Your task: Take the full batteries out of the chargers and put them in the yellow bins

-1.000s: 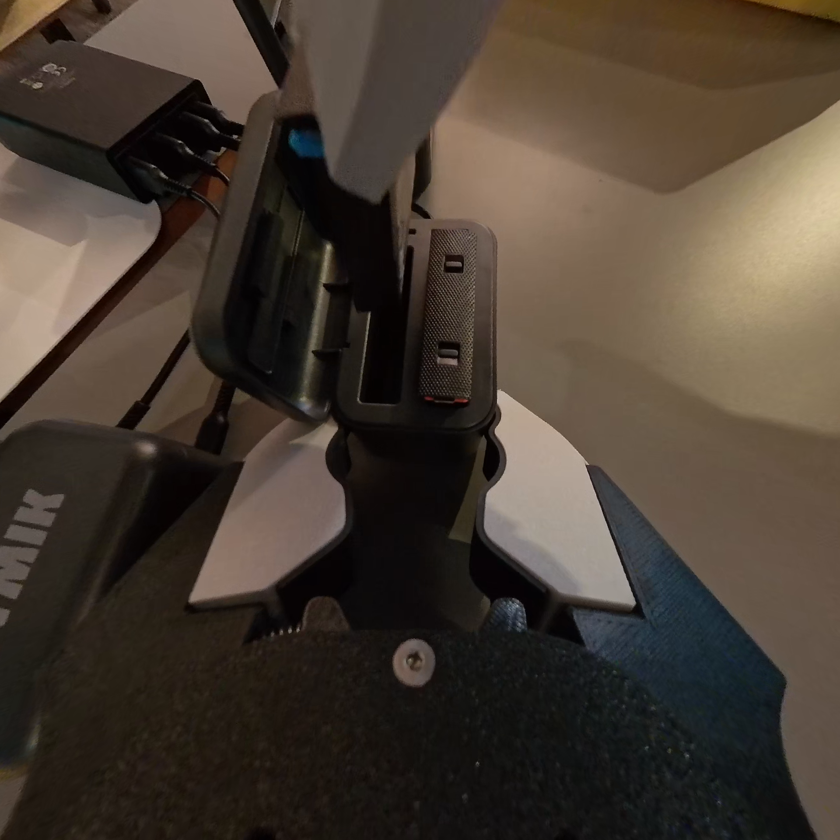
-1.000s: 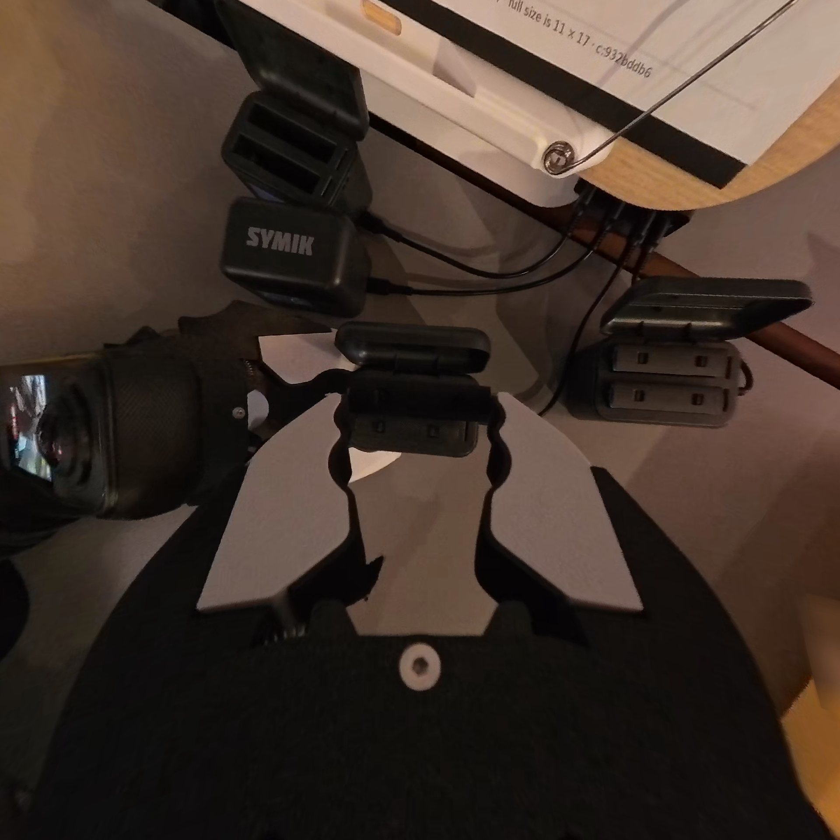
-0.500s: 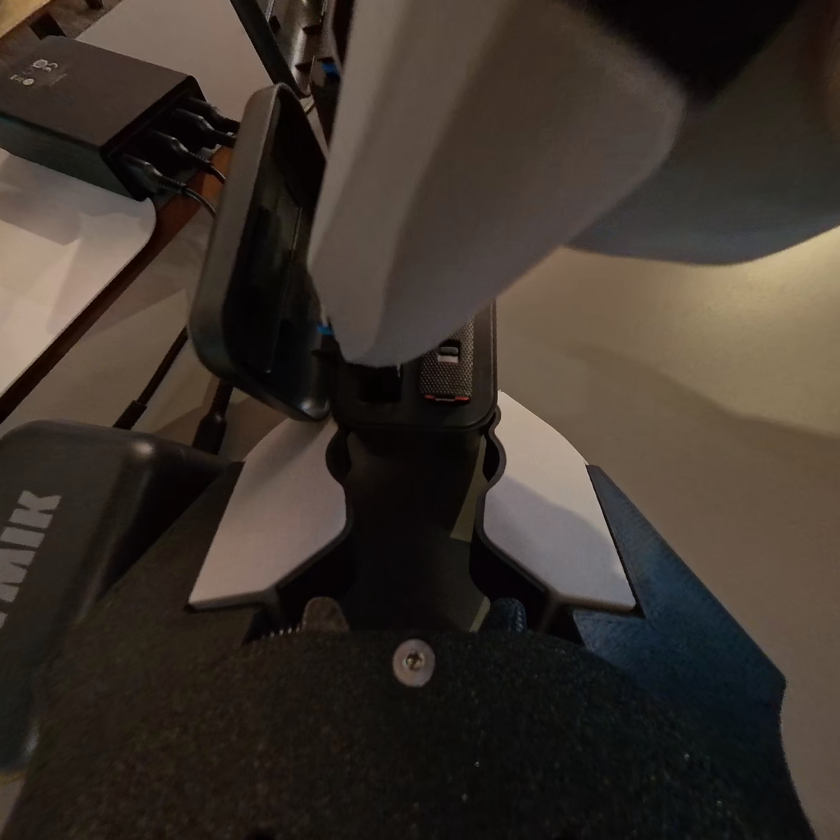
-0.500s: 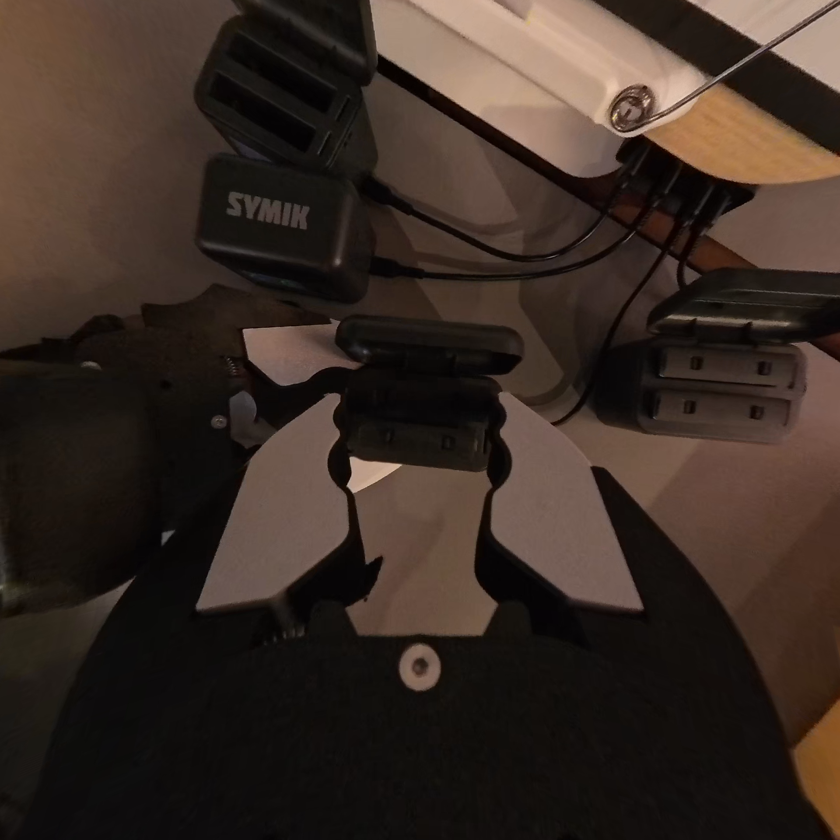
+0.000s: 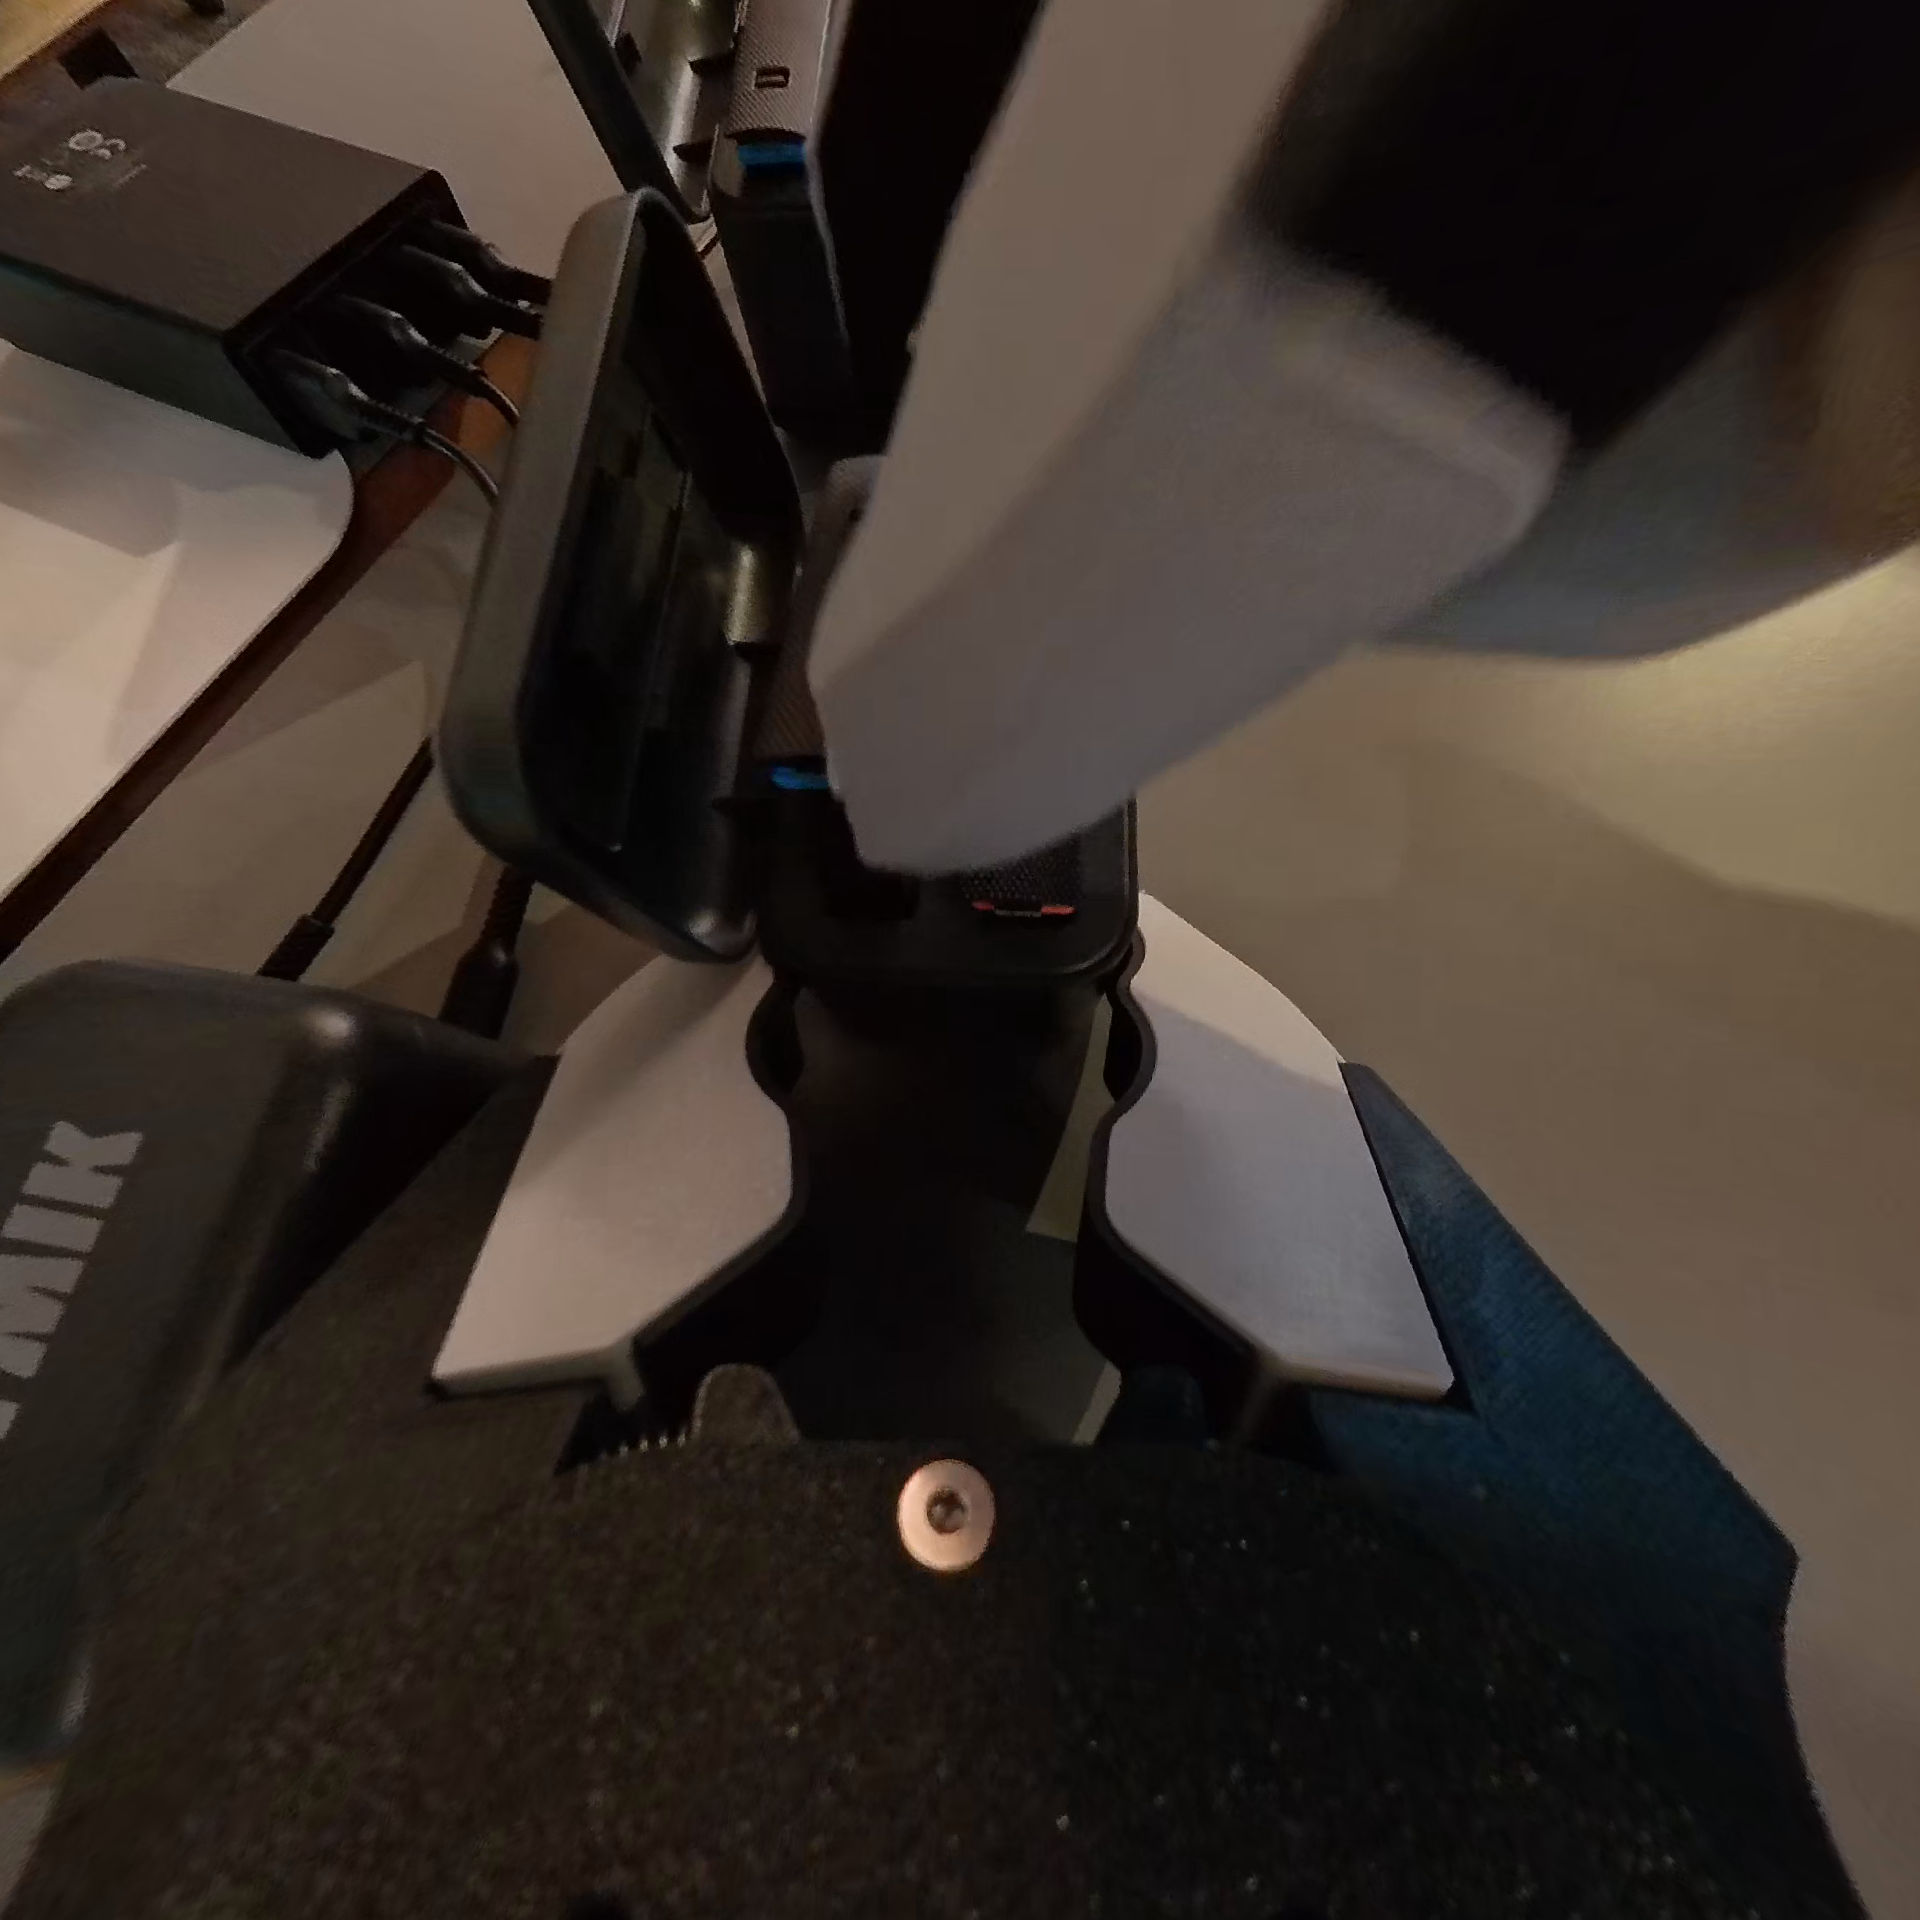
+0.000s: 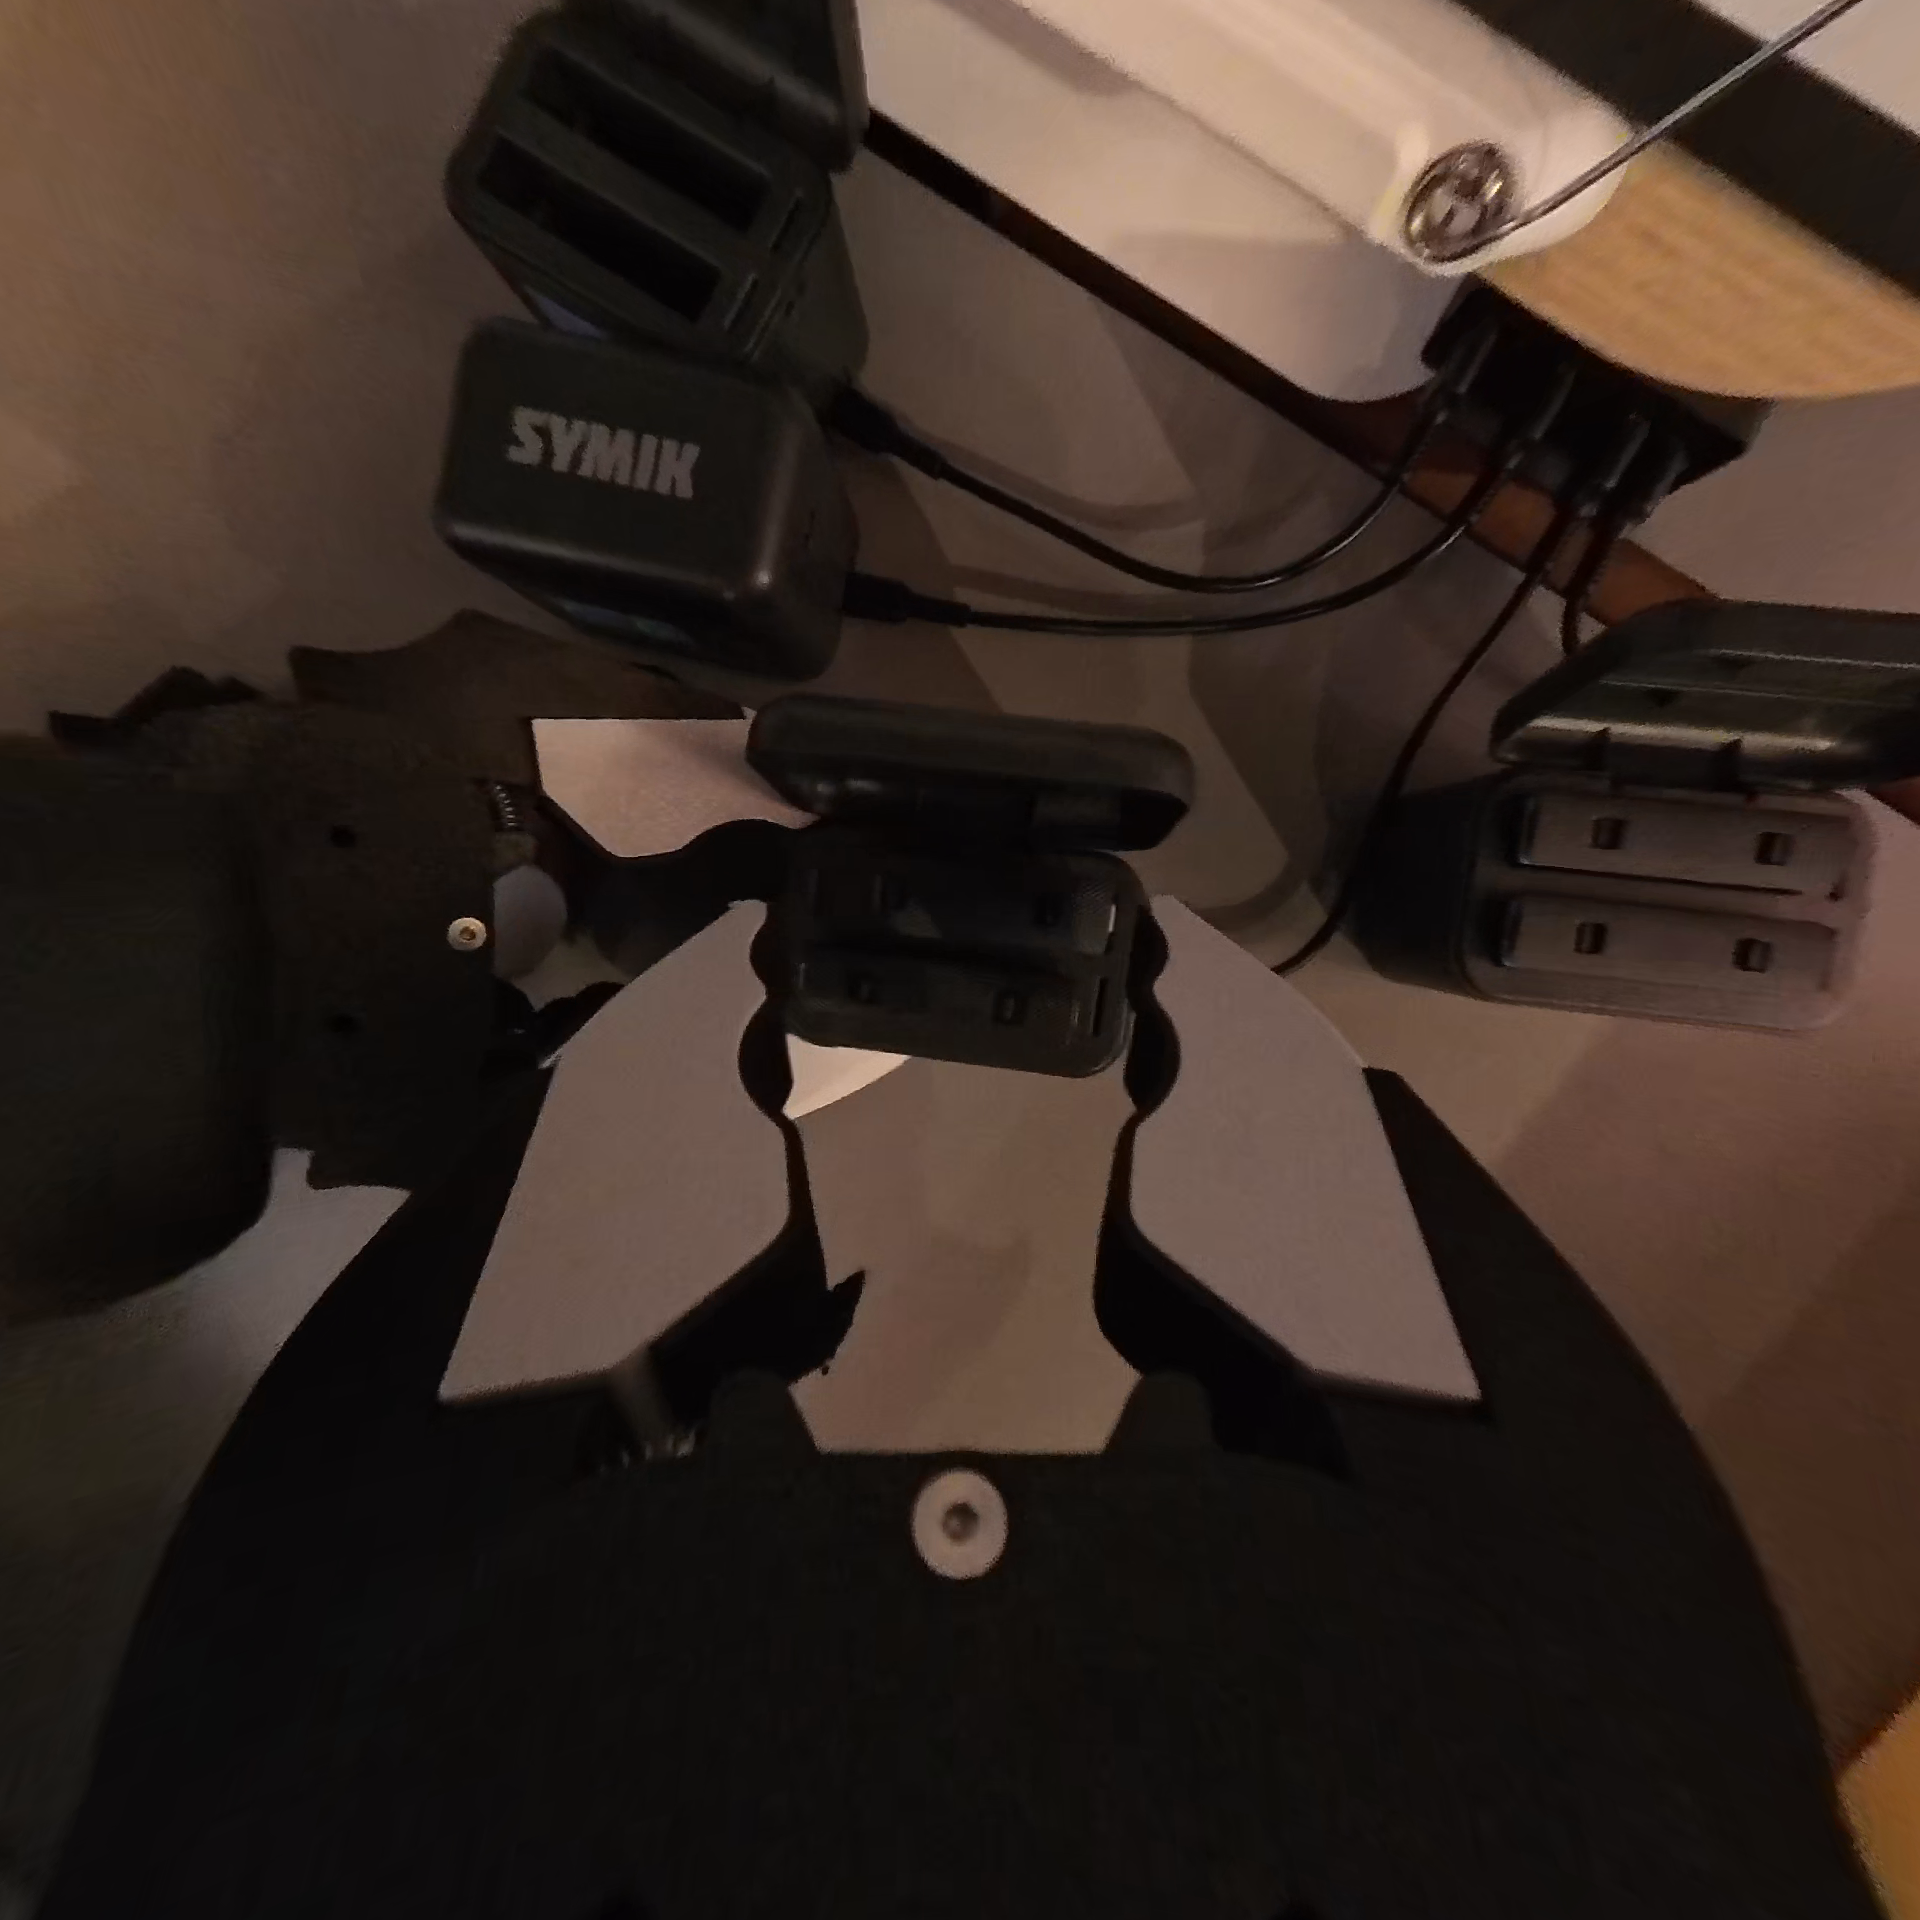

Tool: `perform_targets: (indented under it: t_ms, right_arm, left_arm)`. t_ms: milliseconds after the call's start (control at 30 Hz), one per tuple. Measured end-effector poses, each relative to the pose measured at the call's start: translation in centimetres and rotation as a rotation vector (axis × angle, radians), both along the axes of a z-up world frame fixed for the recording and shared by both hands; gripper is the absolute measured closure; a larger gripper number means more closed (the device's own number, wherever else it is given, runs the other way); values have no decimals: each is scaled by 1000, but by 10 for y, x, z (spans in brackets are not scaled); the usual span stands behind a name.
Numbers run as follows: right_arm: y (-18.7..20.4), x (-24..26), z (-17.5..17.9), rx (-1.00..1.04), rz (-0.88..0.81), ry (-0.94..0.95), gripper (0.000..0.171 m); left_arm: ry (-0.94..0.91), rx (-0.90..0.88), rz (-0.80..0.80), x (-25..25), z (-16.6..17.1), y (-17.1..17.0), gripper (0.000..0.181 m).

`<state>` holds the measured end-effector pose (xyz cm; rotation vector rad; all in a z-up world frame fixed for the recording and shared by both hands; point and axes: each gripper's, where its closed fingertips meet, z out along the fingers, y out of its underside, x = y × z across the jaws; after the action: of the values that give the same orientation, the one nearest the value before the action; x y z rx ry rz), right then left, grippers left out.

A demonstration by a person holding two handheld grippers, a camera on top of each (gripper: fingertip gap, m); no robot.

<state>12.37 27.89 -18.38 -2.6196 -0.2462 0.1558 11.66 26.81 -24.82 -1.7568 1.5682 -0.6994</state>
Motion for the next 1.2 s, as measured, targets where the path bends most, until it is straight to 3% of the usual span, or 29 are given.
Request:
perform_targets:
  t_ms: [267, 667, 800, 867, 967, 1100, 1200]
  right_arm:
    - [5, -5, 2, 66, 22, 43, 141]
    - [1, -16, 4, 50, 85, -12, 145]
    - [2, 2, 0, 52, 101, -138, 157]
    - [-2, -9, -4, 31, 110, -50, 145]
    - [2, -5, -6, 67, 130, -119, 145]
    - [3, -5, 0, 74, 108, -19, 143]
    - [4, -10, 10, 143, 242, -38, 131]
  left_arm:
    - [0, 1, 1, 0, 0, 0, 125]
    - [-11, 1, 1, -1, 2, 1, 122]
    - [-36, 12, 9, -3, 6, 3, 125]
    - [-40, 8, 17, -3, 7, 6, 125]
    - [-47, -7, 17, -3, 8, 6, 125]
    - [-46, 6, 17, -4, 8, 8, 125]
    - [-47, 4, 10, -4, 8, 7, 124]
